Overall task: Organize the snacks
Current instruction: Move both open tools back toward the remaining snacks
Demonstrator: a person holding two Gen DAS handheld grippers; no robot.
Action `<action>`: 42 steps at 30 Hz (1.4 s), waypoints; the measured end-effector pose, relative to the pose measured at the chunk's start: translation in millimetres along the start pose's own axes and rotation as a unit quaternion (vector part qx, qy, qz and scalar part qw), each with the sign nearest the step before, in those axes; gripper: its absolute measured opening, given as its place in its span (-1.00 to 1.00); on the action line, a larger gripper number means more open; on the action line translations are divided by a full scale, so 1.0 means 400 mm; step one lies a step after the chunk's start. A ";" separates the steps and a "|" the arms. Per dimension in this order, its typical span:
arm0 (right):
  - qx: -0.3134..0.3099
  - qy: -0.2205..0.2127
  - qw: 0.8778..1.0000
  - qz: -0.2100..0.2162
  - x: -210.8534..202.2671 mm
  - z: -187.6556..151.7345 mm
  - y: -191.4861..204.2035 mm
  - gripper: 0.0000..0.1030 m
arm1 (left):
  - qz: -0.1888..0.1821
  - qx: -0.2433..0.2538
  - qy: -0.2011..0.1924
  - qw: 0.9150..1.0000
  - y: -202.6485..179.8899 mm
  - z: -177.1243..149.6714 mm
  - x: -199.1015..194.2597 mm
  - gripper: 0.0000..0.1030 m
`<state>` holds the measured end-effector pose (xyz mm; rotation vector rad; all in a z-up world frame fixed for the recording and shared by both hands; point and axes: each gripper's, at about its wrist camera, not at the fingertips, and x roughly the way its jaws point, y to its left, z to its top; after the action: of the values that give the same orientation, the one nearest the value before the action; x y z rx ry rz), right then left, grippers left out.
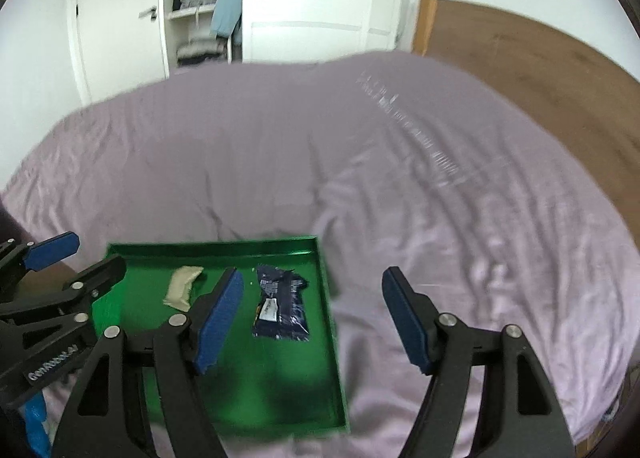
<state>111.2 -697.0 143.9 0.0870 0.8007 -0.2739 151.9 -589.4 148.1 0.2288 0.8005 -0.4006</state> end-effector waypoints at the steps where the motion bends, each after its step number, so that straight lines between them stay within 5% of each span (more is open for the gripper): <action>1: 0.000 -0.008 1.000 -0.006 -0.045 -0.001 -0.006 0.27 | -0.013 0.004 -0.015 1.000 -0.004 0.002 -0.068 0.06; 11: 0.004 -0.121 0.993 -0.002 -0.594 -0.050 0.048 0.41 | -0.032 -0.016 -0.114 0.993 0.123 -0.105 -0.569 0.25; 20: -0.028 -0.155 0.986 0.053 -0.876 -0.213 0.240 0.41 | 0.042 -0.046 -0.132 0.989 0.451 -0.364 -0.839 0.26; 31: -0.039 -0.137 0.984 0.110 -0.912 -0.311 0.455 0.41 | 0.187 -0.121 -0.134 0.966 0.877 -0.633 -0.986 0.26; 36: -0.061 -0.115 0.982 0.137 -0.858 -0.330 0.566 0.41 | 0.212 -0.167 -0.115 0.956 0.994 -0.731 -0.959 0.26; 42: -0.086 -0.073 0.980 0.164 -0.754 -0.361 0.699 0.41 | 0.194 -0.188 -0.073 0.960 1.033 -0.789 -0.839 0.26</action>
<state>-112.6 -339.1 253.2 0.0339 0.6496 0.1015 -85.1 -20.3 200.6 -0.0034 0.6520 0.1071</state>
